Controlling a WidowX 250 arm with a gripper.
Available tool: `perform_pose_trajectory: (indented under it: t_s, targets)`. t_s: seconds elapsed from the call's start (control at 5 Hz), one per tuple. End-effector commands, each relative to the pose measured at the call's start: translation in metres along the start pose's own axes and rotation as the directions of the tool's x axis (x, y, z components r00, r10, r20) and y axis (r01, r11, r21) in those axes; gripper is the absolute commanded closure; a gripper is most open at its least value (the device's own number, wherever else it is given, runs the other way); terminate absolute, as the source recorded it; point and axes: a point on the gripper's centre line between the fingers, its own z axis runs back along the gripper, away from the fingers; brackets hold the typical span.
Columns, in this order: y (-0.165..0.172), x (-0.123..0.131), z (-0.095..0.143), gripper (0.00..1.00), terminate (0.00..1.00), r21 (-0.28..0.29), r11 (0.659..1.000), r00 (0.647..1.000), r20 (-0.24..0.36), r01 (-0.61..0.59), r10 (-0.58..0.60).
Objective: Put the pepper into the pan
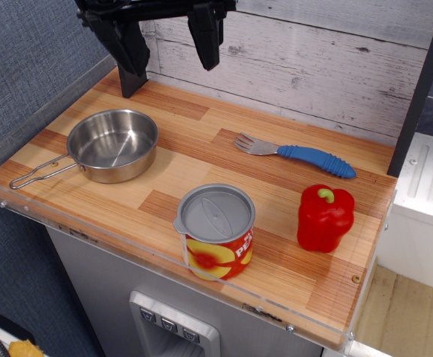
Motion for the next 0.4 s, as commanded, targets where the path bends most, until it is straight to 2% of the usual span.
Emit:
perform_pose_trajectory:
  t_s: [0.0, 0.2]
  targets:
    - [0.000, 0.000, 0.000, 0.00, 0.00, 0.000, 1.000, 1.000, 0.000, 0.000, 0.000]
    - [-0.022, -0.005, -0.011, 0.00, 0.00, 0.017, 0.995, 0.995, -0.024, 0.096, -0.096]
